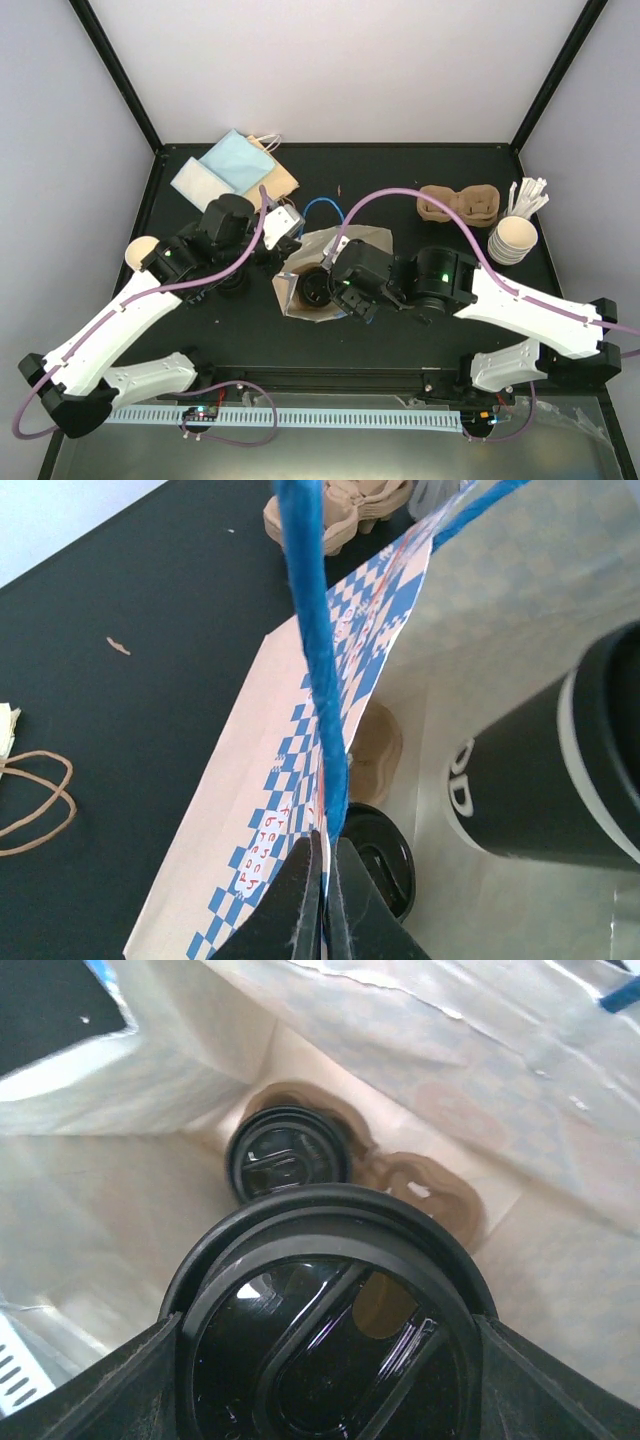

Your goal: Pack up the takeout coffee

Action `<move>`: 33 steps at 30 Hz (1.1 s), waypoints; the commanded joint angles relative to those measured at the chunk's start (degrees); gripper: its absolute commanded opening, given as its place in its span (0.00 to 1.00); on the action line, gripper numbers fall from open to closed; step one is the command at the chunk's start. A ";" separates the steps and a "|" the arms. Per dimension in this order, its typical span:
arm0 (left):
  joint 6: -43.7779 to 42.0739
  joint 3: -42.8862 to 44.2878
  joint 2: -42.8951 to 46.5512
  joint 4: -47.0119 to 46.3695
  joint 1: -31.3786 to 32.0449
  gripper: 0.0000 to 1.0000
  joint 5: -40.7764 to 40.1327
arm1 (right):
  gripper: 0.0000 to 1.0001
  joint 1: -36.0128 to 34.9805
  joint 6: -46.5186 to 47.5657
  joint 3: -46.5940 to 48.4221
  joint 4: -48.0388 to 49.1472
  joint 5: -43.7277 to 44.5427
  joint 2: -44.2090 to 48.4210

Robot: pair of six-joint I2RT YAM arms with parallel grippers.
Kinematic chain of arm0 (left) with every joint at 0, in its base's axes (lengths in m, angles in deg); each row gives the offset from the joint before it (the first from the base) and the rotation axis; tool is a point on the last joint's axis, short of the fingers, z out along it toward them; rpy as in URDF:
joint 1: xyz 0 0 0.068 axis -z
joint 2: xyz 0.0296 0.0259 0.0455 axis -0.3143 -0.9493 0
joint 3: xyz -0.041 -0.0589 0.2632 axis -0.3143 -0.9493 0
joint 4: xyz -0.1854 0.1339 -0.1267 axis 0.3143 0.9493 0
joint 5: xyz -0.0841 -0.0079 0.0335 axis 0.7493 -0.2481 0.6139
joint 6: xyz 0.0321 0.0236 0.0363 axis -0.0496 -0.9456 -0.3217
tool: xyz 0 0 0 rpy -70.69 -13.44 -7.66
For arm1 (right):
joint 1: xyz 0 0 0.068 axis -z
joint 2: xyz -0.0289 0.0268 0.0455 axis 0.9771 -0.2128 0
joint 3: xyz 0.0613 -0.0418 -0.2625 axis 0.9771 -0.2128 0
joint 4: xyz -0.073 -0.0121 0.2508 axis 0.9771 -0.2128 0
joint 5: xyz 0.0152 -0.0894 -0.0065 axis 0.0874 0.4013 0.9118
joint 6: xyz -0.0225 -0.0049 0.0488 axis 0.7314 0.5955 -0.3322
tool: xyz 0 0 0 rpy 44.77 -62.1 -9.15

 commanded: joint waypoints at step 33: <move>-0.26 -3.54 5.77 1.05 13.36 0.02 -3.72 | 0.59 -20.62 -14.58 -16.82 0.72 22.00 -3.07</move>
